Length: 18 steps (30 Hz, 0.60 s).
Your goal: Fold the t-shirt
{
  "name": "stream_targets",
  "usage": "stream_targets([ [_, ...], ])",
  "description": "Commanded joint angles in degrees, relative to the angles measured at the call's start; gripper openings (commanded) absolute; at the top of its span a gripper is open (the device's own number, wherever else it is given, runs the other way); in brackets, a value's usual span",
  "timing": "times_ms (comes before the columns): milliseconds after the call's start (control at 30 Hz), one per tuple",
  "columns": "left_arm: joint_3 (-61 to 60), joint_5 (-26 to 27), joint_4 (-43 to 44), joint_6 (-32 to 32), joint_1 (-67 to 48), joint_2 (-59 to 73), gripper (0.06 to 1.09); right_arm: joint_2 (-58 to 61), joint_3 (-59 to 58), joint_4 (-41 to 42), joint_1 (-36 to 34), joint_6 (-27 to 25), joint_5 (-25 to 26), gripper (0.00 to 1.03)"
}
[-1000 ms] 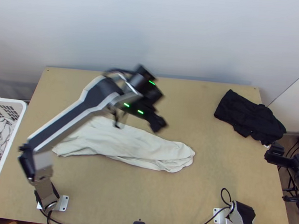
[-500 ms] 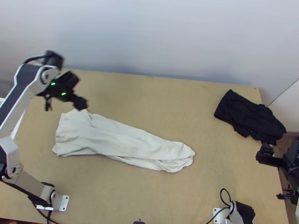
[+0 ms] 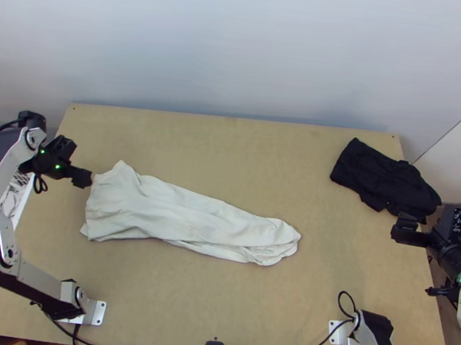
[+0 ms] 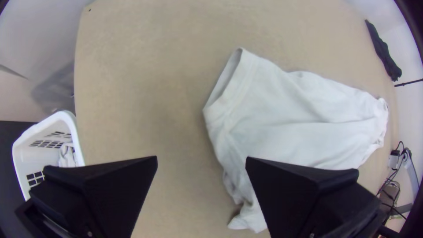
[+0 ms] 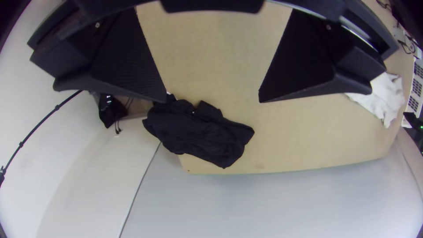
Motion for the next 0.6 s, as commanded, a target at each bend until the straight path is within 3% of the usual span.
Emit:
stream_targets([
  [0,-2.97,0.05,3.42,0.93,3.79,1.1,1.0,0.82,0.55,0.1,1.54,0.04,-0.03,0.97],
  [567,-3.23,1.64,5.01,-3.9,-2.28,3.39,0.94,0.99,1.26,-0.25,2.94,-0.4,-0.03,0.96],
])
